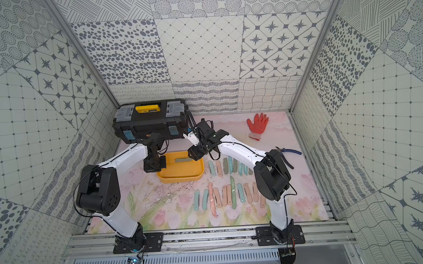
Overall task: Take the fruit knife out of the storage box
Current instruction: Adjust the storage box at the center of the board.
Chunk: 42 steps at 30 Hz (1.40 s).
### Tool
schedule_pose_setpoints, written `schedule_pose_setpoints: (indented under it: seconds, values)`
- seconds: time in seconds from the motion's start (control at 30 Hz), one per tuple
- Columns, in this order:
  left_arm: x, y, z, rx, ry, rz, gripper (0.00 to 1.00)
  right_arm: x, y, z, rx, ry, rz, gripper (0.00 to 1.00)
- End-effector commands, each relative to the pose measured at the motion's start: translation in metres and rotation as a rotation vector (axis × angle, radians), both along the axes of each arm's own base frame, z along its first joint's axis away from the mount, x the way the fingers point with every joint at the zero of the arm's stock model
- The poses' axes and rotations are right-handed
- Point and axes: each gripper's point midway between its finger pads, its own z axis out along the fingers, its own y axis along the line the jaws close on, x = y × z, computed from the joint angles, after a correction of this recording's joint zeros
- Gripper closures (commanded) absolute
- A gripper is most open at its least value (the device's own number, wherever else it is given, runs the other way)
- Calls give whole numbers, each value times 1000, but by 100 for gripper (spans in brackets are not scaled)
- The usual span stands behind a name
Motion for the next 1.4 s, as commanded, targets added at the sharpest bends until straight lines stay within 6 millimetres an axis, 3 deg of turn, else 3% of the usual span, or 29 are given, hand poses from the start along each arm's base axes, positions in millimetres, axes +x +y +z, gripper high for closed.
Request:
schedule_pose_setpoints:
  seconds: [0.0, 0.23, 0.43, 0.57, 0.67, 0.9, 1.2, 1.37]
  values:
    - [31, 31, -1, 208, -103, 50, 100, -8, 12, -12, -33, 34, 116, 38]
    - [36, 31, -5, 211, -99, 26, 100, 2, 27, -43, -83, 27, 166, 38]
    - [33, 29, -9, 185, -96, 36, 100, 18, 40, -56, -110, -15, 162, 36]
    - [25, 32, -10, 191, -88, 51, 90, 30, 48, -60, -130, -62, 150, 35]
    - [23, 35, -6, 205, -94, 63, 78, 38, 53, -67, -141, -73, 140, 34]
    - [23, 36, -4, 214, -80, 71, 67, 35, 69, -81, -135, -43, 195, 34]
    - [27, 33, -2, 205, -89, 68, 68, 27, 79, -106, -155, -1, 253, 34]
    - [28, 32, -3, 198, -91, 68, 68, 32, 78, -115, -188, -3, 246, 34]
